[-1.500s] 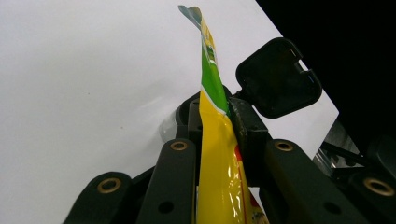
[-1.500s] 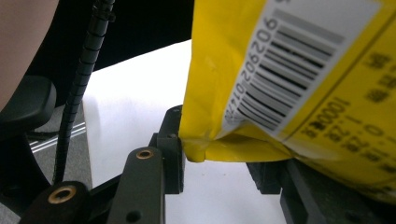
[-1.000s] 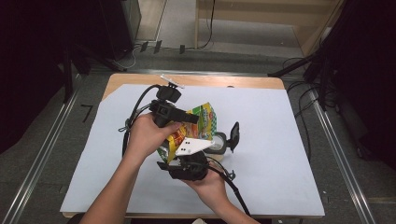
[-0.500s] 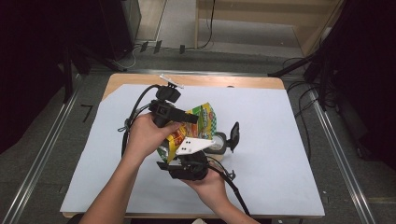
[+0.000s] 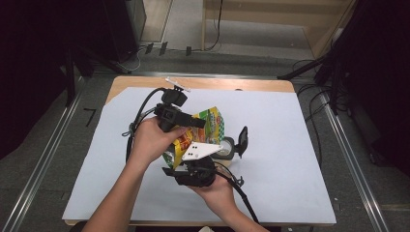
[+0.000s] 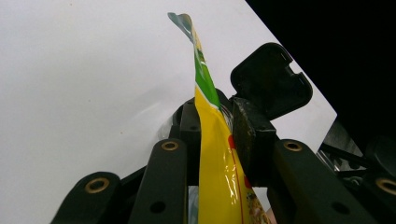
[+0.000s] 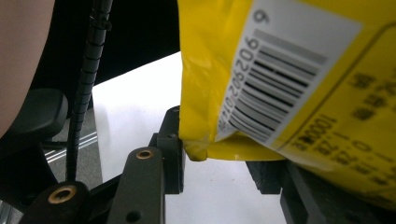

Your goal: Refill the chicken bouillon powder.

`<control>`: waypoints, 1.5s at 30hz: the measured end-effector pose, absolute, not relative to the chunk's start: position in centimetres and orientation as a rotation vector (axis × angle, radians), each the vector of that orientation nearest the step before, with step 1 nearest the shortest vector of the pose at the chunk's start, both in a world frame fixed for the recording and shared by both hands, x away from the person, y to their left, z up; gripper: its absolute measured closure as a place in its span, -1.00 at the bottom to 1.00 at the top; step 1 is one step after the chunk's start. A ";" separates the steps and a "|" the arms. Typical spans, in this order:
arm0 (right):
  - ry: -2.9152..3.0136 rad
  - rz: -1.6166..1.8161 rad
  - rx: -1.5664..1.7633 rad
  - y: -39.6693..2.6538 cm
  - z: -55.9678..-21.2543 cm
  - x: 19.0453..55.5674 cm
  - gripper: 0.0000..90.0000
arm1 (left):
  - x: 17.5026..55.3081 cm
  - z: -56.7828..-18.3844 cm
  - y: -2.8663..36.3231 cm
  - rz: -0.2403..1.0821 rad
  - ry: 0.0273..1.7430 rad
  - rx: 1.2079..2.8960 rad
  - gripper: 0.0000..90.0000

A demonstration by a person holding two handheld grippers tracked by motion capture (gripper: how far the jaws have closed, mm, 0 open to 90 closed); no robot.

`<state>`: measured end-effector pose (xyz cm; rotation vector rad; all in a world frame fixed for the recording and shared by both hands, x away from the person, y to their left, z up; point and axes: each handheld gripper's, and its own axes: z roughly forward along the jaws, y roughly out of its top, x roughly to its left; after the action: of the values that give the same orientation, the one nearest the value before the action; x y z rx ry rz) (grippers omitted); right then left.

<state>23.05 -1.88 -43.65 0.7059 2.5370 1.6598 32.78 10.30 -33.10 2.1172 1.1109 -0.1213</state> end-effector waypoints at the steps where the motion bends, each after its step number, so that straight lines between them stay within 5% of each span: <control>1: 2.537 1.659 0.705 -1.9 -43.7 23.0 0.41 | 32.8 -33.1 10.3 -0.121 1.111 2.117 0.66; 45: 2.531 1.651 0.694 -1.8 -43.7 23.1 0.41 | 33.0 -33.2 10.4 -0.117 1.111 2.117 0.65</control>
<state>23.06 -1.84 -43.66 0.6938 2.5314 1.6512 32.95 10.35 -33.23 2.1165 1.1107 -0.1175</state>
